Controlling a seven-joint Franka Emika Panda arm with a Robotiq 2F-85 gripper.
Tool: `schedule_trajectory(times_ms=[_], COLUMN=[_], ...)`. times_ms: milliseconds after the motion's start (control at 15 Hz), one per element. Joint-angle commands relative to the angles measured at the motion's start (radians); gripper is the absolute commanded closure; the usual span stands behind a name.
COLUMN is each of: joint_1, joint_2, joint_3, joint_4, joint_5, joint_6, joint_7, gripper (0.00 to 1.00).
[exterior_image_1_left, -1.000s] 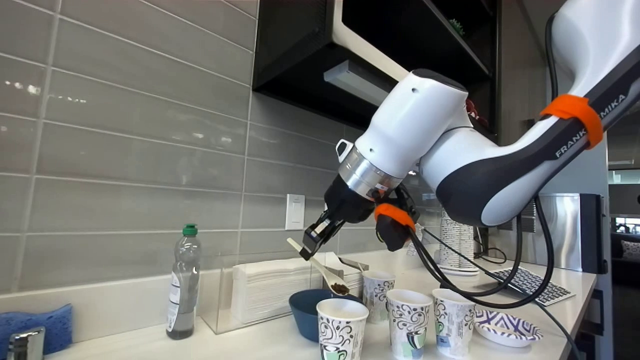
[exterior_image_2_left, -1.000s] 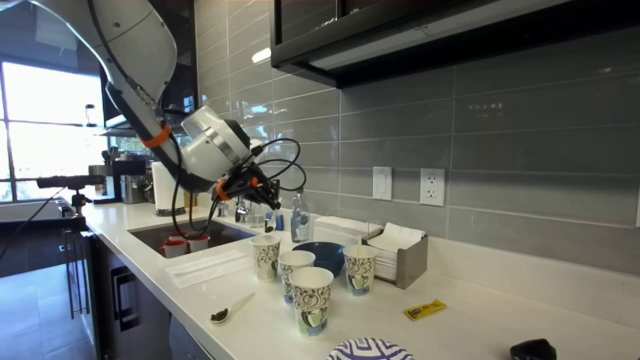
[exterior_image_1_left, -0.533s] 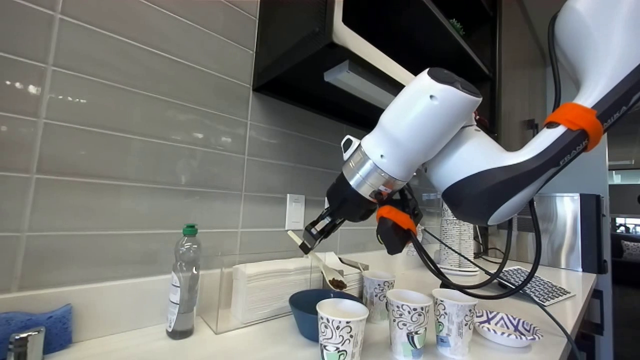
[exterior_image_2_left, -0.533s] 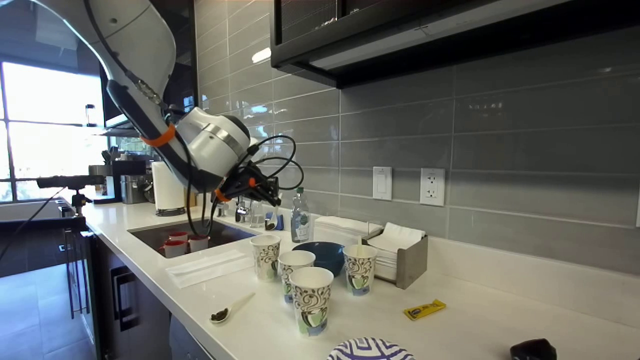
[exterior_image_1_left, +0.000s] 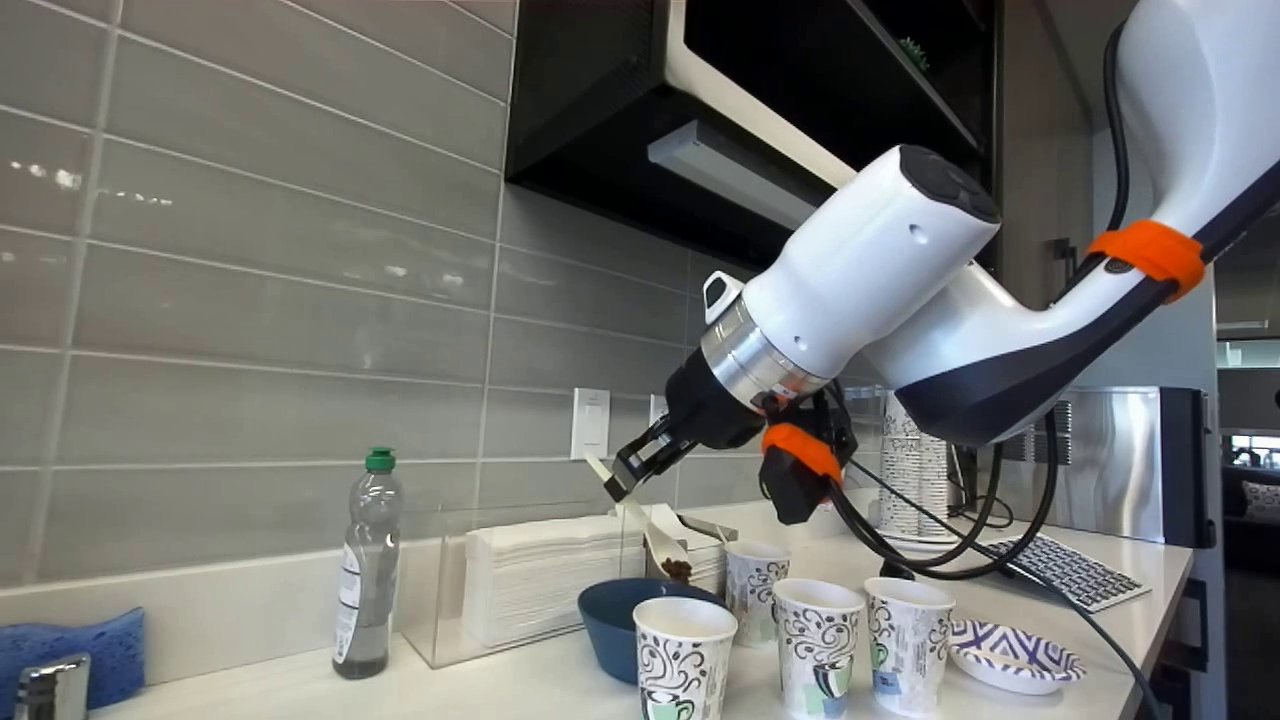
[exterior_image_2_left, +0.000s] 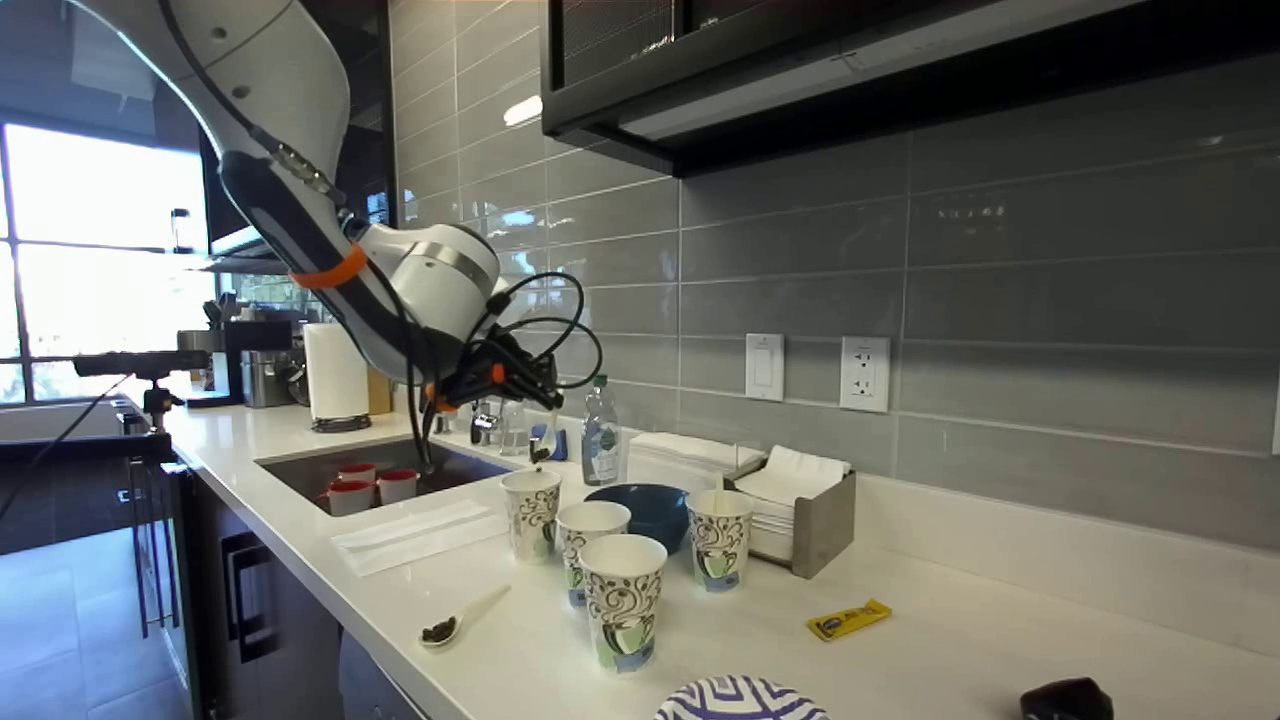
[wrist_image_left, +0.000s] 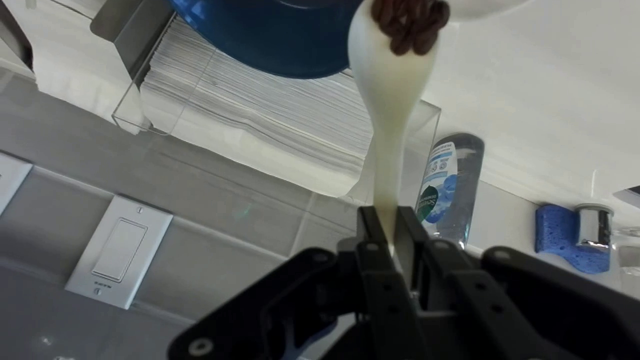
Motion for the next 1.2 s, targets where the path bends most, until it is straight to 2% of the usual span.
schedule_trajectory(times_ms=[0,200,600,733,800,867,933,1000,1067,1133], joint_1=[-0.002,0.001,0.003,0.006,0.003,0.005,0.003,0.008,0.007,0.014], joint_2=[-0.052,-0.057,-0.055,-0.074,-0.068,-0.074,-0.073,-0.080,-0.079,-0.086], joint_3=[0.000,0.001,0.002,0.001,0.000,0.001,0.001,0.002,0.002,0.004], joint_4=[-0.028,-0.032,-0.026,-0.025,-0.042,-0.040,-0.050,-0.042,-0.051,-0.038], joint_5=[-0.144,-0.210,-0.291,-0.367,-0.339,-0.367,-0.348,-0.396,-0.387,-0.451], joint_6=[0.000,-0.002,-0.013,-0.015,-0.020,-0.018,-0.026,-0.018,-0.029,-0.019], joint_7=[0.169,0.244,0.316,0.407,0.371,0.406,0.389,0.445,0.436,0.504], gripper=[0.97,0.97,0.97,0.97,0.97,0.97,0.97,0.97,0.97,0.97])
